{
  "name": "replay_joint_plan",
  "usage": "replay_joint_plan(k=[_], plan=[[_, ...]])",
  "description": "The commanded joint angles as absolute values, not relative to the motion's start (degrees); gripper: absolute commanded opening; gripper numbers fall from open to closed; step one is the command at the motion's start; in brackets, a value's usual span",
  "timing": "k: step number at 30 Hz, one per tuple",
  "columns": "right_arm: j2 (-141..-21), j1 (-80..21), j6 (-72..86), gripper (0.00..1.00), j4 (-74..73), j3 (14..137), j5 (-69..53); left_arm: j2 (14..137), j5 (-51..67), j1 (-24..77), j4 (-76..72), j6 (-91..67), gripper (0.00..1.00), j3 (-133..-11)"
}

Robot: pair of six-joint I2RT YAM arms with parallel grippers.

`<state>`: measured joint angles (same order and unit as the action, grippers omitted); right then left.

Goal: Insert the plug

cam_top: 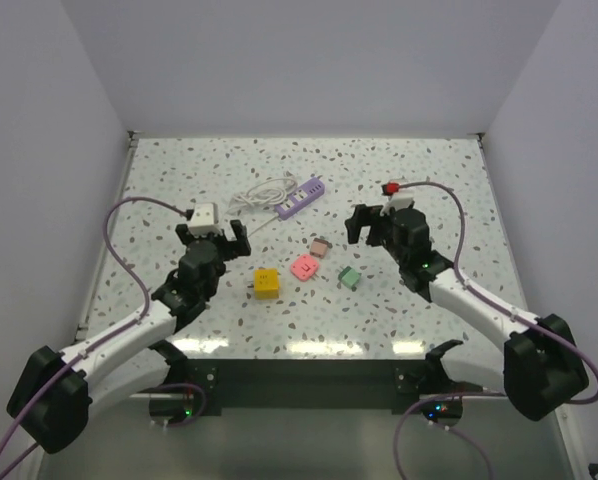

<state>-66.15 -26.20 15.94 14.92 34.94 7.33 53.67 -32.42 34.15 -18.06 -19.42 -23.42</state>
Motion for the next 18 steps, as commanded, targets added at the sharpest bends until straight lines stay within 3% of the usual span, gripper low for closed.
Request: replay_joint_plan(k=[1, 18], plan=[[-68.98, -29.87, 19.16, 0.99, 11.08, 38.49, 8.78, 54.05, -33.93, 34.89, -18.63, -22.06, 1.00, -23.82], [-89.38, -39.28, 26.54, 0.97, 8.44, 46.58, 14.32, 53.08, -30.76, 34.80, -18.99, -26.01, 1.00, -18.72]])
